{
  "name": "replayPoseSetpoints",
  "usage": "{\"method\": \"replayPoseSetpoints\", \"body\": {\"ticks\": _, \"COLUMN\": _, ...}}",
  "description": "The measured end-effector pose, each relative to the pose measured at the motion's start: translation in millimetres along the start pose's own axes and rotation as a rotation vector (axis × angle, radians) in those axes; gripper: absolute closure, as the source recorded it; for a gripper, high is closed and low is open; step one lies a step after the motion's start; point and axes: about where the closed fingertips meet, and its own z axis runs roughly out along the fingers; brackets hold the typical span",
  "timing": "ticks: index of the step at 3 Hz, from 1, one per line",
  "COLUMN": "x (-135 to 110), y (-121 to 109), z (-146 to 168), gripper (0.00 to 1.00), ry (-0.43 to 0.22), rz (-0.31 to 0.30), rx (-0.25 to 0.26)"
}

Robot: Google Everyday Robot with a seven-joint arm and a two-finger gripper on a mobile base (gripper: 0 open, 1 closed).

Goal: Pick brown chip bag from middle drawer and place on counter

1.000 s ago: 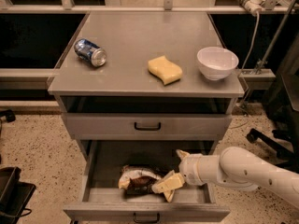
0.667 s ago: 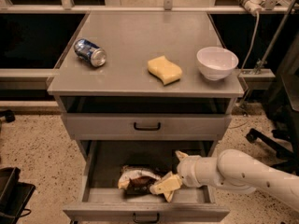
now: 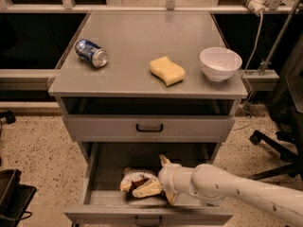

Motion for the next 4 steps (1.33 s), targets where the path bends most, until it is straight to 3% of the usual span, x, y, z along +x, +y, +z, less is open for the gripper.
{"method": "replayPoseSetpoints", "body": {"ticks": 1, "x": 13, "y": 1, "z": 41, "gripper": 0.0, "ry": -0.012, "rz": -0.004, "rx": 0.019}}
{"method": "replayPoseSetpoints", "body": {"ticks": 2, "x": 32, "y": -1, "z": 67, "gripper": 0.0, "ry": 0.029, "rz": -0.016, "rx": 0.043}}
{"method": "replayPoseSetpoints", "body": {"ticks": 4, "x": 31, "y": -1, "z": 71, "gripper": 0.41, "ry": 0.032, "rz": -0.021, "rx": 0.047}}
